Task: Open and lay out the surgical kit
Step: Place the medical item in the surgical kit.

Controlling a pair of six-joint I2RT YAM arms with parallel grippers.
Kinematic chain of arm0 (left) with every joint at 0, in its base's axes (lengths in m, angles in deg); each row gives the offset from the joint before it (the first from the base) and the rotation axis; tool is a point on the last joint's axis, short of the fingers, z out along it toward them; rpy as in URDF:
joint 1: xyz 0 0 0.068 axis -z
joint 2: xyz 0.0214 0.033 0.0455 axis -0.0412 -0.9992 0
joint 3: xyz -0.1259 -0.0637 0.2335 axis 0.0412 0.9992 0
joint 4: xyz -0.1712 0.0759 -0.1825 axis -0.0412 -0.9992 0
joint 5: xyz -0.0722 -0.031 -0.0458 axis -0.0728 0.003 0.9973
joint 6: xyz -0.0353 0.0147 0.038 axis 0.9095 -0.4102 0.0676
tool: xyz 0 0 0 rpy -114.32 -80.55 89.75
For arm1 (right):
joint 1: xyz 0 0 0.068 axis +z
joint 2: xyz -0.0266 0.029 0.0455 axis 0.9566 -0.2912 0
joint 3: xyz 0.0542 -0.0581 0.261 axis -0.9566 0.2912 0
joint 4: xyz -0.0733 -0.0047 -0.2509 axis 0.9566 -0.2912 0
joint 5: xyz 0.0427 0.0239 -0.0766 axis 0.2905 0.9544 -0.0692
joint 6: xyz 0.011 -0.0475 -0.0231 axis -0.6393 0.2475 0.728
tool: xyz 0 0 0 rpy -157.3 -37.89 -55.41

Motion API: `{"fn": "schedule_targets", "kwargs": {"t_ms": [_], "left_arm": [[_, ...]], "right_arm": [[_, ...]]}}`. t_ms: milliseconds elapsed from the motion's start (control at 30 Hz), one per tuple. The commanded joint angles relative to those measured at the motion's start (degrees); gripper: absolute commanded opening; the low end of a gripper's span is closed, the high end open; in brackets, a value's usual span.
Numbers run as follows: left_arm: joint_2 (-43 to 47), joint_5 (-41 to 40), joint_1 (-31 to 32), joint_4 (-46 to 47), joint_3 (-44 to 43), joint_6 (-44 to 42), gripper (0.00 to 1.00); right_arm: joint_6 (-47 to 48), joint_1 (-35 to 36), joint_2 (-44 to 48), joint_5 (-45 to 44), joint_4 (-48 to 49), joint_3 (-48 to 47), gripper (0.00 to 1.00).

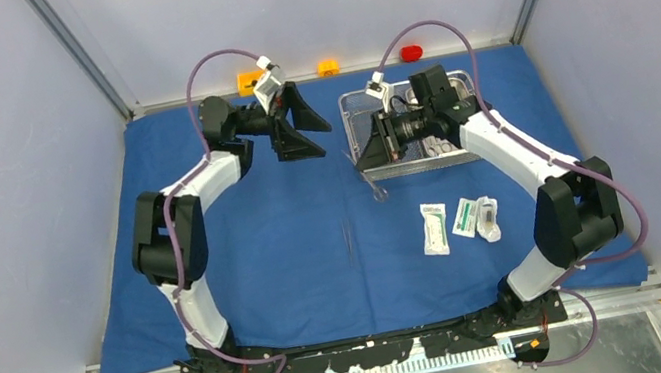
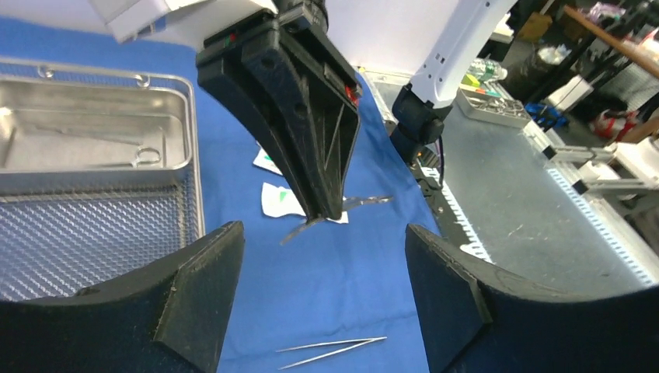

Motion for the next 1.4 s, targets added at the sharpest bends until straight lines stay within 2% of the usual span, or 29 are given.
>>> {"fn": "schedule_targets", "kwargs": {"t_ms": [0, 100, 200, 433, 533, 667, 700, 767, 900, 1033, 1100, 1200, 1267, 1367], "left_arm": [[-2.0, 7.4, 0.0, 23.0, -4.0, 12.3, 0.78], [-2.2, 8.8, 0.6, 23.0, -6.1, 13.0, 0.77], [-3.0, 8.3, 0.7, 23.0, -10.8, 17.4, 0.76], [-9.8, 4.0, 0.7, 23.0, -27.6, 38.1, 0.75], [-14.6, 4.1, 0.5, 23.0, -38.9, 49.5, 0.87], [-23.2, 3.1, 0.1, 22.1, -56.8, 60.5, 0.94], [-25.4, 2.9, 0.1, 20.5, -63.1, 62.2, 0.95], [-28.7, 1.7, 0.1, 14.3, -69.8, 62.5, 0.99], [-24.5, -5.4, -0.4, -6.2, -62.8, 46.0, 1.00], [-19.1, -11.3, -1.3, -30.1, -59.8, 23.4, 1.00], [-15.5, -13.6, -1.8, -36.0, -56.2, 15.2, 1.00], [-10.1, -14.9, -2.7, -38.3, -47.1, 3.5, 1.00], [-5.7, -15.8, -3.2, -47.7, -41.7, -10.7, 1.00], [-0.7, -23.7, -2.5, -73.0, -38.9, -41.8, 1.00]], "right_arm": [[-1.3, 1.1, -0.7, 3.1, 3.3, 0.8, 0.00], [-0.9, 1.4, -0.8, 2.8, 3.4, 1.4, 0.00], [0.4, 1.4, -0.6, 1.7, 2.2, 1.0, 0.00], [4.2, 1.4, -0.4, -1.1, -2.3, -1.3, 0.00], [5.4, 1.4, 0.0, -2.0, -3.6, -1.6, 0.00], [5.6, 1.4, 0.3, -2.4, -4.0, -1.6, 0.00], [5.6, 1.4, 0.4, -2.5, -3.9, -1.6, 0.00], [5.6, 1.4, 0.6, -2.8, -4.0, -1.6, 0.00], [5.8, 1.4, 1.1, -3.4, -4.4, -1.6, 0.00], [6.0, 1.5, 2.1, -4.0, -4.8, -1.4, 0.00], [5.9, 1.5, 2.5, -3.9, -4.9, -1.3, 0.00], [5.5, 1.5, 3.1, -3.4, -4.7, -1.0, 0.00], [5.0, 1.5, 3.5, -3.0, -4.4, -0.8, 0.00], [3.4, 1.4, 3.8, -2.0, -3.1, -0.2, 0.00]]}}
